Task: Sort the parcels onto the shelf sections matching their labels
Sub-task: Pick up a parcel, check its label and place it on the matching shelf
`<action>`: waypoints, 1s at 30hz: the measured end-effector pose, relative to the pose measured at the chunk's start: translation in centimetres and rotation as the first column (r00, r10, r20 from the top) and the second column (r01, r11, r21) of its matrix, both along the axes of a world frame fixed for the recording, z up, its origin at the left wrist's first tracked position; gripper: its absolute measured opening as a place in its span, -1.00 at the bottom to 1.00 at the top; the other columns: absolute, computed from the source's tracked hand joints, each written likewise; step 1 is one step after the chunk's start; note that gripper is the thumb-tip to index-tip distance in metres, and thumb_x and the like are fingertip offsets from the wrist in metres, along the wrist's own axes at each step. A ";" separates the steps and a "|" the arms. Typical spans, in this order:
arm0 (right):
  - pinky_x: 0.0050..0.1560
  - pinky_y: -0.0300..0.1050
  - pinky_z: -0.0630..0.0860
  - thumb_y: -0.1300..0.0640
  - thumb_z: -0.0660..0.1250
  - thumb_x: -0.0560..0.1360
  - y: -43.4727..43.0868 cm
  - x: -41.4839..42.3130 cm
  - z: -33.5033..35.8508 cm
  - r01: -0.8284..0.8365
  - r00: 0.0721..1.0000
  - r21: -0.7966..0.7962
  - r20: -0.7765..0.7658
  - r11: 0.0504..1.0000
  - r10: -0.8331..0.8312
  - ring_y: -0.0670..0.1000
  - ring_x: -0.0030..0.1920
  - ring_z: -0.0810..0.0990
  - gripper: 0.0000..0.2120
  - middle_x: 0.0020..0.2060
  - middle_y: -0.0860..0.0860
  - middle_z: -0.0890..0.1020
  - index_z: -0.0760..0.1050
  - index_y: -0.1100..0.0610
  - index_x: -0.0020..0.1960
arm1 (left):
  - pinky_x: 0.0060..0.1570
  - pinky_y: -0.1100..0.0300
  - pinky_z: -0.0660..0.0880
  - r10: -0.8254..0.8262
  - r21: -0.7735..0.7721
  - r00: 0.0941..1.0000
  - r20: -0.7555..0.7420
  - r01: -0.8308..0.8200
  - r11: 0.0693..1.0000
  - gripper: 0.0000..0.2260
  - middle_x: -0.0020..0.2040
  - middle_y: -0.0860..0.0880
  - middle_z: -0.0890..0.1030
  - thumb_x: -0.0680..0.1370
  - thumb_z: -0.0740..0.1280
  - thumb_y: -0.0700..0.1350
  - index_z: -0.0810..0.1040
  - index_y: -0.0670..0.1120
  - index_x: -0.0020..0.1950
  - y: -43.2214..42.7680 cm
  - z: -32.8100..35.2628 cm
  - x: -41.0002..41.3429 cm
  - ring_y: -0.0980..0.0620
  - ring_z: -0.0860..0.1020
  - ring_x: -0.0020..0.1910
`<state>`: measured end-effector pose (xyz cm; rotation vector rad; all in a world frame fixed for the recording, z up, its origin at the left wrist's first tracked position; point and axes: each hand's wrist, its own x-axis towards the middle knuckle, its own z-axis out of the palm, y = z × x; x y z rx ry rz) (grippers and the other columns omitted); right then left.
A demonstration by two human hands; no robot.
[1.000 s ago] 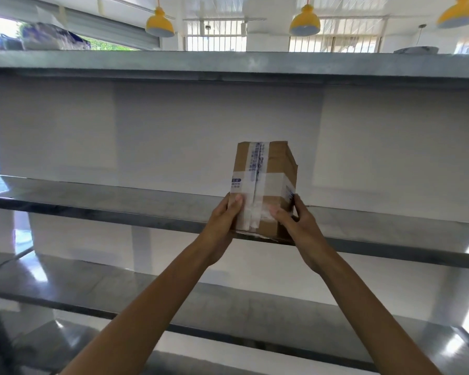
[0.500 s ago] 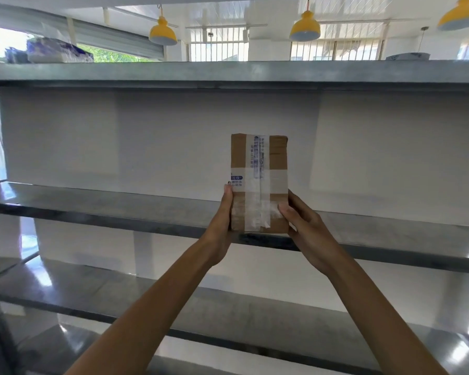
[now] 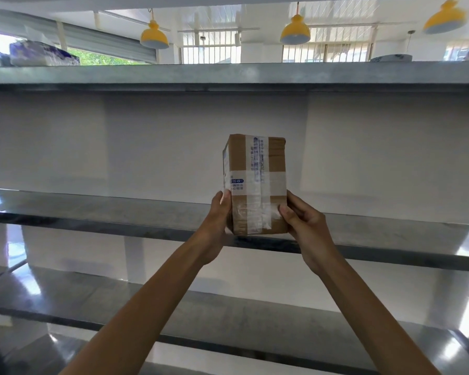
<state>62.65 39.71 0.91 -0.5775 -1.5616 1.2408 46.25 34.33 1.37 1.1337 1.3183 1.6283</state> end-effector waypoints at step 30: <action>0.38 0.18 0.35 -0.32 -0.03 0.52 0.6 -2.1 -2.0 0.375 0.893 0.497 0.033 0.783 -0.449 -0.08 0.47 0.18 -0.50 0.49 -0.14 0.13 0.04 -0.33 0.45 | -0.34 0.39 0.56 0.347 0.239 0.938 -0.013 -0.334 0.912 -0.59 -0.02 0.13 0.49 0.46 0.38 -0.01 0.22 -0.05 0.14 1.3 -0.6 2.2 0.14 0.58 -0.11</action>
